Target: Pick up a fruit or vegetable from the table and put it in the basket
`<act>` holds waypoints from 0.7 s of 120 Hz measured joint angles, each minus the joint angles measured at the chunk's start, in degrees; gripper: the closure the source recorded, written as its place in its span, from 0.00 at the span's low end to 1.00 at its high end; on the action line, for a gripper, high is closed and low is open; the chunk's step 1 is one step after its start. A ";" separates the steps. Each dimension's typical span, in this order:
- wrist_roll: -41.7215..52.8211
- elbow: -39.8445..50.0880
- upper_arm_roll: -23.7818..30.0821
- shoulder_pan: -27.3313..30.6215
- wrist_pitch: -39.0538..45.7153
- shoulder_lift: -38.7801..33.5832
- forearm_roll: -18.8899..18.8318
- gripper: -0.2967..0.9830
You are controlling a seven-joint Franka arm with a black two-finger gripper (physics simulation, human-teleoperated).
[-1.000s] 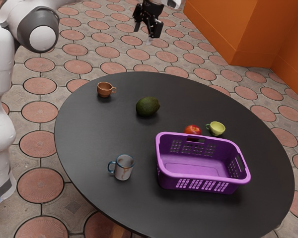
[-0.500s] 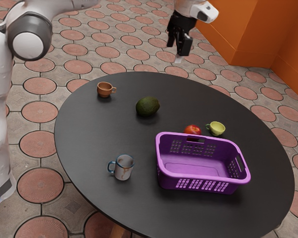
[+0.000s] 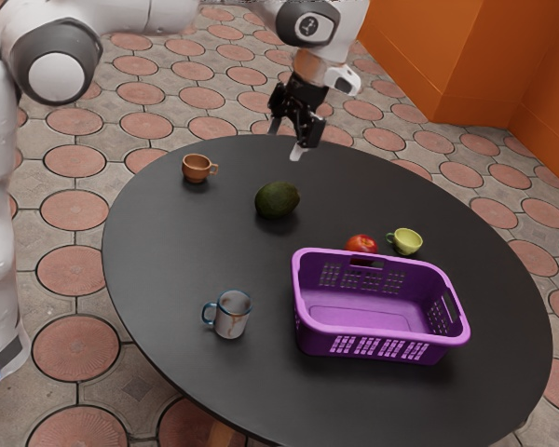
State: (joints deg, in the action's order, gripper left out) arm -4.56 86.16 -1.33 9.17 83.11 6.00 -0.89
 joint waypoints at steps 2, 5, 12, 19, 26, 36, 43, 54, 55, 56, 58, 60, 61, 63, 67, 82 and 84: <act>-0.39 0.82 -0.26 0.09 0.79 -0.30 0.27 0.23; -1.14 1.87 -0.52 0.20 1.85 -0.68 0.62 0.23; -3.01 3.23 -0.76 0.20 3.91 -1.10 1.26 0.23; -4.98 4.74 -0.77 -0.14 5.58 -1.26 1.79 0.23; -6.74 7.71 -0.82 -0.66 7.17 -1.58 2.13 0.23; -8.56 13.75 -0.96 -1.19 9.94 -4.04 2.08 0.23; -9.65 15.27 -1.07 -1.33 11.56 -4.76 2.05 0.23; -10.67 15.72 -1.09 -1.35 14.71 -4.87 1.08 0.23; -10.70 15.74 -1.07 -1.33 15.18 -4.83 0.78 0.23; -10.72 15.75 -1.05 -1.32 15.63 -4.81 0.50 0.23; -10.76 15.72 -1.03 -1.30 16.48 -4.76 -0.05 0.23; -10.79 15.71 -1.01 -1.29 17.26 -4.73 -0.53 0.23; -10.81 15.73 -1.00 -1.28 17.63 -4.72 -0.75 0.23; -10.84 15.79 -1.01 -1.29 18.33 -4.70 -1.14 0.23; -10.90 15.93 -1.02 -1.29 19.56 -4.68 -1.79 0.23; -11.16 17.88 -1.09 -1.17 22.93 -4.60 -2.49 0.23; -11.19 18.19 -1.10 -1.14 23.30 -4.59 -2.43 0.23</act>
State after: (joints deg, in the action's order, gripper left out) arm -15.75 104.34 -2.43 8.03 106.41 1.41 -3.31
